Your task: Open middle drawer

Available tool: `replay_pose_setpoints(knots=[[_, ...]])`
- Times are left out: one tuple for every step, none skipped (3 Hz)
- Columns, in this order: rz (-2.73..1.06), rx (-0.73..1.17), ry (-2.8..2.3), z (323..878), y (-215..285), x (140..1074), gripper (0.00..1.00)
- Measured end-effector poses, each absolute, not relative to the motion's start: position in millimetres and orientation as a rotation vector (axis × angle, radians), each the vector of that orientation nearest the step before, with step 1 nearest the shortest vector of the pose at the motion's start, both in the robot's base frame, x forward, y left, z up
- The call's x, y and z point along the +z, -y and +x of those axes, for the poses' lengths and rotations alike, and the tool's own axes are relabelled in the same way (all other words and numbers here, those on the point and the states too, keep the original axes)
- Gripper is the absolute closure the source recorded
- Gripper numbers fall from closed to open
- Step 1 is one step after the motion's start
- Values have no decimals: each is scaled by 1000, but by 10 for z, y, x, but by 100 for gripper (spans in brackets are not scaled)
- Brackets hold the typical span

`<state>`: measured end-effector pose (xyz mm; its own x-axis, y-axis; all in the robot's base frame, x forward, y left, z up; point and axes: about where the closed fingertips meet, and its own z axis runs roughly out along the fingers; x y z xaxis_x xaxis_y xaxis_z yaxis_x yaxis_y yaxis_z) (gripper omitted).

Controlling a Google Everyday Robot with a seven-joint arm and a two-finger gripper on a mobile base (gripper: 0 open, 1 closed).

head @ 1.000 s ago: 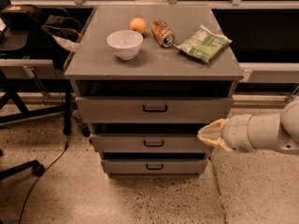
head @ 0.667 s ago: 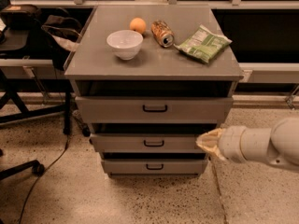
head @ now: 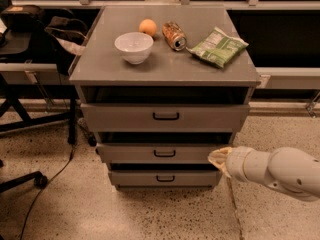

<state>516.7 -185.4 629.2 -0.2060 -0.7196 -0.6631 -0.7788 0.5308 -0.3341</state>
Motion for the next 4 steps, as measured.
replay_pose_setpoints(knots=[[-1201, 59, -1967, 5293, 1864, 6071, 100], [-1206, 25, -1994, 5604, 1838, 5795, 100], [-1205, 25, -1994, 5604, 1838, 5794, 100], [-1111, 33, -1993, 5702, 1817, 5660, 100]])
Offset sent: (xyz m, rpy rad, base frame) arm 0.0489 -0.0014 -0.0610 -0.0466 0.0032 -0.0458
